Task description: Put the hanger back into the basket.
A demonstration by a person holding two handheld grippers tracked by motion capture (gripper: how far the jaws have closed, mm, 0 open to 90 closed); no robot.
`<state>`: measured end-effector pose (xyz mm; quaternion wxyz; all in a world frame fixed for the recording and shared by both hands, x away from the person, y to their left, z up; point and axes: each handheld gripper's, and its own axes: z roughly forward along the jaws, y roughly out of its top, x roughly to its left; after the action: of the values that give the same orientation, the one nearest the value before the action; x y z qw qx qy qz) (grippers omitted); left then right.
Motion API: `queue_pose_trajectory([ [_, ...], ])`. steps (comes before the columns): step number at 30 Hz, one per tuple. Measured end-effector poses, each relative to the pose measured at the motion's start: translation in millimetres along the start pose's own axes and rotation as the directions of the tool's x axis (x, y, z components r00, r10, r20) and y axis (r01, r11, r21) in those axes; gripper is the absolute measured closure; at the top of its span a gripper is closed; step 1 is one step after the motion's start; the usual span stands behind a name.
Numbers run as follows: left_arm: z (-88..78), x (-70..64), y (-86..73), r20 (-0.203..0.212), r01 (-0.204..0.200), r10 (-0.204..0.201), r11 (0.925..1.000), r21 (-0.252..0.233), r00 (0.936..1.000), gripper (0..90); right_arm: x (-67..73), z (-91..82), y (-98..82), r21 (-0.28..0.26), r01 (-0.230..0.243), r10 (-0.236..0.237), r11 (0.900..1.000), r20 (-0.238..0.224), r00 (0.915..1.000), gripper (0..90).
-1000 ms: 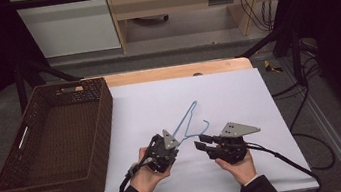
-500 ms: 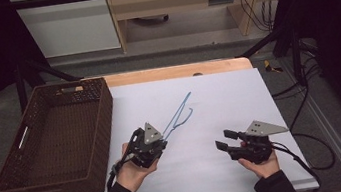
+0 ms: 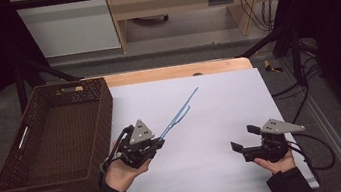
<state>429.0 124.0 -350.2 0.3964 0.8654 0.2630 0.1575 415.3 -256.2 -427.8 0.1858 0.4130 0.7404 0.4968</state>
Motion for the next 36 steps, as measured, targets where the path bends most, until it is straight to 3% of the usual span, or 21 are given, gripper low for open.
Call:
queue_pose_trajectory([
  [6,-12.6,5.7,3.9,0.004,-0.022,0.022,0.9998,-0.003,0.9997,87.3,-1.7,-1.4,0.2,0.010,0.011,-0.012,1.000,0.019,0.9997,8.6],
  [13,-30.4,18.9,13.9,-0.006,-0.052,0.052,0.9973,0.051,0.9986,87.3,-2.7,-3.4,0.8,0.007,0.012,-0.012,1.000,0.026,0.9996,7.8],
  [19,-46.4,33.5,26.8,0.004,-0.071,0.071,0.9952,0.068,0.9975,87.3,-3.7,-4.6,1.2,0.003,0.011,-0.011,1.000,0.028,0.9995,6.9],
  [26,-66.8,52.5,35.3,-0.020,-0.055,0.056,0.9973,0.048,0.9982,87.3,-5.0,-7.6,2.4,-0.001,0.014,-0.014,1.000,0.036,0.9992,5.3],
  [36,-93.7,76.3,34.8,-0.066,-0.006,0.005,1.0000,-0.008,0.9978,87.3,-5.5,-9.1,2.7,0.000,0.027,-0.026,1.000,0.051,0.9984,2.7],
])
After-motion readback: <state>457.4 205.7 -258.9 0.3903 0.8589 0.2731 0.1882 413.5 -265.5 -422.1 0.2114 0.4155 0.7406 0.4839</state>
